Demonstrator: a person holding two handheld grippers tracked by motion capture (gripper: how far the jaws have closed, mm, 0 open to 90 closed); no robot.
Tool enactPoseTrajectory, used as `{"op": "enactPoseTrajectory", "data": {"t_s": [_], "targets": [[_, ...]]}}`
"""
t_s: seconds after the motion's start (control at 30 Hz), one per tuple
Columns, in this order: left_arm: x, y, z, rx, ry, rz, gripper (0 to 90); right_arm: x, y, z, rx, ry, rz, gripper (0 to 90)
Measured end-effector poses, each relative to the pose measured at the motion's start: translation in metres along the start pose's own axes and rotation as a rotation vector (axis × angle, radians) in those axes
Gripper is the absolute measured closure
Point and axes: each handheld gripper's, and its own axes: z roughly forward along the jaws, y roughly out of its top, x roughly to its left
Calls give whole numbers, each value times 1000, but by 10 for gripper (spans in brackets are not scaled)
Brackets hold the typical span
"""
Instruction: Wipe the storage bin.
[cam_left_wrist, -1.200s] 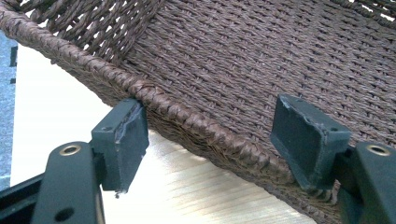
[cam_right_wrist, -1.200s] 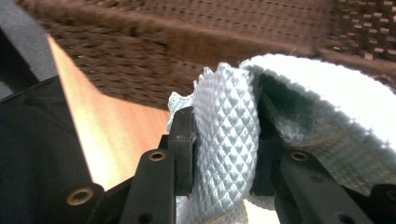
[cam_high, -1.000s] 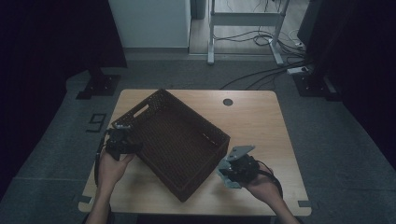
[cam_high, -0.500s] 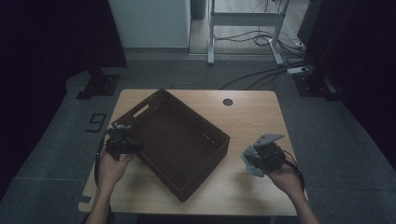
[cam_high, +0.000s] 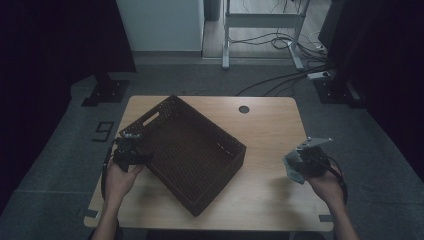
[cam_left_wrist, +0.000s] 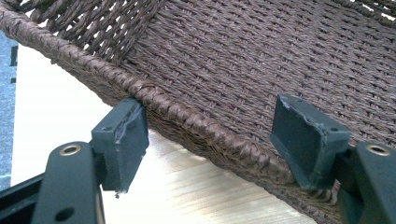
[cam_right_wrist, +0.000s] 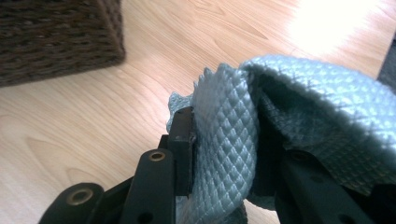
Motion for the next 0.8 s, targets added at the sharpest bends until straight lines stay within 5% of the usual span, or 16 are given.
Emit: {"op": "enactPoseTrajectory", "data": {"t_s": [0.8], "targets": [[0, 0, 0, -1, 2, 0, 276, -12, -55, 61, 76, 27, 98, 639]]}}
